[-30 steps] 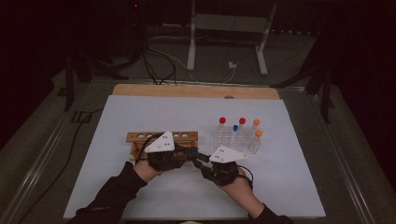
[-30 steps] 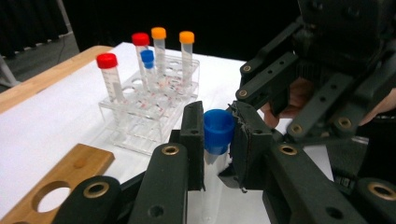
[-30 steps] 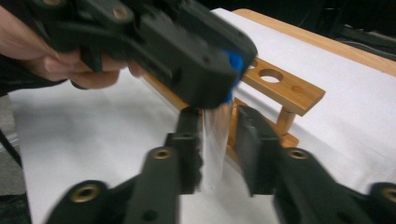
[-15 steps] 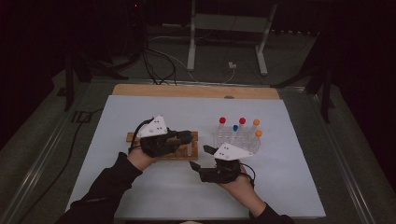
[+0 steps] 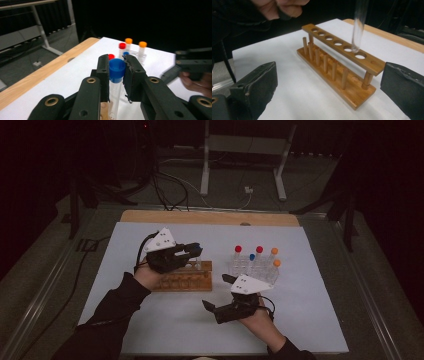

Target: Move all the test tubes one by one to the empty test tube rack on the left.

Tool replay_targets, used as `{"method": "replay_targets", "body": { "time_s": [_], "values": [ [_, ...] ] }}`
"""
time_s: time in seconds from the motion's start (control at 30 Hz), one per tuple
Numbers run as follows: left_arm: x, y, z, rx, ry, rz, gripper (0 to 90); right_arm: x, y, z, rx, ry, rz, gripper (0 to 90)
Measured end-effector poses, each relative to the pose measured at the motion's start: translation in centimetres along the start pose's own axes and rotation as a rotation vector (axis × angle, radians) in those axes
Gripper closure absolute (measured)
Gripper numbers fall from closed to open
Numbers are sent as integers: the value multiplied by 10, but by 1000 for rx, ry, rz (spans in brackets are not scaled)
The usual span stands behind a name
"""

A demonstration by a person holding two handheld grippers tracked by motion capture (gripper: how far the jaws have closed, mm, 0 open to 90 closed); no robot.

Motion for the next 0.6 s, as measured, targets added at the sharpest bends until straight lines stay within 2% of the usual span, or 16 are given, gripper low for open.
{"method": "replay_targets", "body": {
  "time_s": [0.1,0.13,0.27,0.43,0.6],
  "values": [
    [0,-3,6,-20,13,3,771,1,-1,0,6,4,3,7],
    [2,-7,9,-40,18,10,771,1,-1,0,9,2,0,7],
    [7,-12,15,-59,39,20,771,2,-1,-3,6,-12,-7,8],
    [19,-21,20,-65,85,32,771,2,0,-4,7,-16,-8,8],
    [33,-30,17,-61,109,57,771,4,-1,-6,-7,-10,-11,8]
  ]
}}
Point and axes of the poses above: each handheld gripper's, and its own axes: y roughly backward along the jaws, x roughly out of its underside, z roughly to its left, the point moved 1 cm from there along -y, roughly forward along the jaws
